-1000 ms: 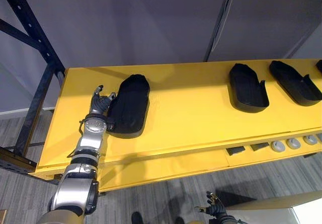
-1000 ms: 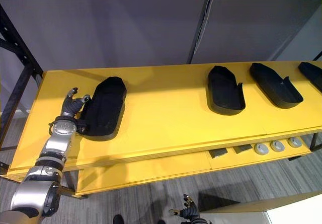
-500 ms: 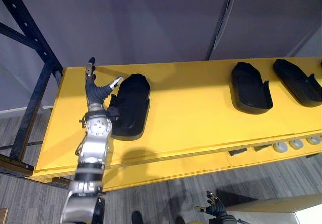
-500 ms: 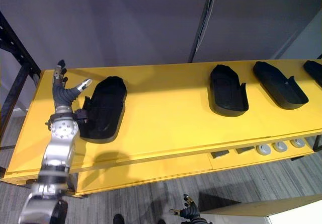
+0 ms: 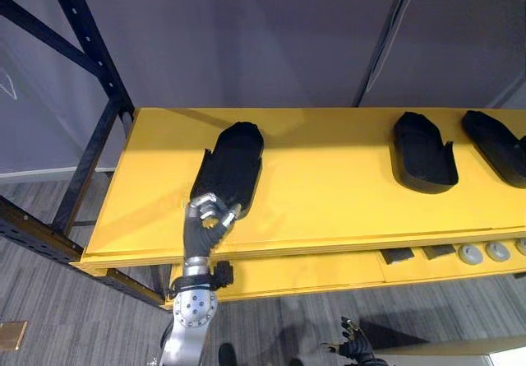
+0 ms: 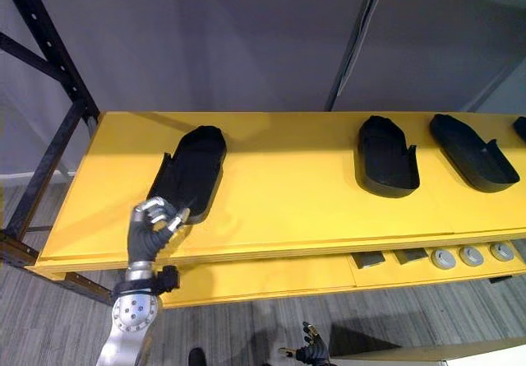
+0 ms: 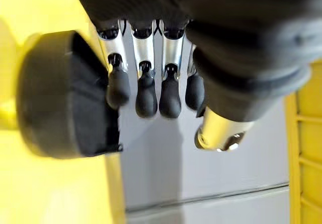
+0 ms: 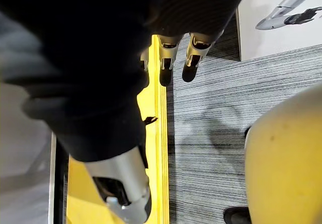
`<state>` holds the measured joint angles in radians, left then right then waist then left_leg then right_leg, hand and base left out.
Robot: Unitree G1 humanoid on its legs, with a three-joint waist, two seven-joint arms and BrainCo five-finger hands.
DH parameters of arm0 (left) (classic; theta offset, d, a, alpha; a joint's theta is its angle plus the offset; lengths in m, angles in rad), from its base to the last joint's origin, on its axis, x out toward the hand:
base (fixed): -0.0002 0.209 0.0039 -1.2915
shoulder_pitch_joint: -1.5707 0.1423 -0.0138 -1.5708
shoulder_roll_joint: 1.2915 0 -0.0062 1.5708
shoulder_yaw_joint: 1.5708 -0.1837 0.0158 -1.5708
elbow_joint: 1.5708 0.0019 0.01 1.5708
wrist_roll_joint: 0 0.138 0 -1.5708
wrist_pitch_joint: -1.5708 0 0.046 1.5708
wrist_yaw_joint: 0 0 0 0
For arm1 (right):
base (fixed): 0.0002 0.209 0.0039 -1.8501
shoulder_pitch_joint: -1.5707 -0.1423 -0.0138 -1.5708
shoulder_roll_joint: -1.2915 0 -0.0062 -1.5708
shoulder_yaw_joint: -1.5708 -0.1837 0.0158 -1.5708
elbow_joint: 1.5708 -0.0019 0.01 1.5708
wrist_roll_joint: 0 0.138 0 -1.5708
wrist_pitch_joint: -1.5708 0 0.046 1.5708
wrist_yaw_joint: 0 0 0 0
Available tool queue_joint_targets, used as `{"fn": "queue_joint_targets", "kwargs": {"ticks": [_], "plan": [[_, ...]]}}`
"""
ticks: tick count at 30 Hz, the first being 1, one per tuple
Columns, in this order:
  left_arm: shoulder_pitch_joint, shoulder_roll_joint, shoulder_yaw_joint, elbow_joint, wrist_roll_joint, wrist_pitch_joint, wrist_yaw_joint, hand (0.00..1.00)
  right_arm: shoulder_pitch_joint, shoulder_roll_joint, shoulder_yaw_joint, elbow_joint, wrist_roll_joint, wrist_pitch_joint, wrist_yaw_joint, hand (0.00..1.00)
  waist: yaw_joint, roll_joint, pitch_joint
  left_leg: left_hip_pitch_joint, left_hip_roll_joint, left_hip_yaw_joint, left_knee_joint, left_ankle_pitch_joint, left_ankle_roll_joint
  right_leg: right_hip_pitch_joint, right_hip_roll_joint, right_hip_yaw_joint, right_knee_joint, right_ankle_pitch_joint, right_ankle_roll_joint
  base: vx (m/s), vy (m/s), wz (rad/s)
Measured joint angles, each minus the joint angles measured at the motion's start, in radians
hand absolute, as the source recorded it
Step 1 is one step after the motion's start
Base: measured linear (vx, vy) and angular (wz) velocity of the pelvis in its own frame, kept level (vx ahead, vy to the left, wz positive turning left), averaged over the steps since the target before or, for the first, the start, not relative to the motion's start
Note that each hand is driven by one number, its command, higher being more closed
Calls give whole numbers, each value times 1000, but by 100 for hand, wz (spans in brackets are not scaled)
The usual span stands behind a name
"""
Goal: Walk over and take plastic housings, then place them on the shelf
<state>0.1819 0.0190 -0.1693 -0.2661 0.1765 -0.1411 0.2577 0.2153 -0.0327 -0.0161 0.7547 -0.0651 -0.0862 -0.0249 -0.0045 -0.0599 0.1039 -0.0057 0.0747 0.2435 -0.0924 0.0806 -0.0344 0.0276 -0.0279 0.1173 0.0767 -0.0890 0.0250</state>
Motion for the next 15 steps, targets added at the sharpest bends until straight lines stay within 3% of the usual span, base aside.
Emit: {"fn": "queue_joint_targets", "kwargs": {"ticks": [5,15], "plan": [[3,-28,-17,117,-14,13,-63,100,23,12,1,-24,-1,6,-7,0,11,-3,-15,-1,-1,0,0,0,-3,1,-2,-2,-1,0,0,0,0,0],[-51,-26,-25,280,29,52,-67,100,34,40,-2,-28,-2,24,-20,0,18,5,-41,9,1,8,-1,17,1,6,-1,-13,0,-6,10,-32,3,-1]]}}
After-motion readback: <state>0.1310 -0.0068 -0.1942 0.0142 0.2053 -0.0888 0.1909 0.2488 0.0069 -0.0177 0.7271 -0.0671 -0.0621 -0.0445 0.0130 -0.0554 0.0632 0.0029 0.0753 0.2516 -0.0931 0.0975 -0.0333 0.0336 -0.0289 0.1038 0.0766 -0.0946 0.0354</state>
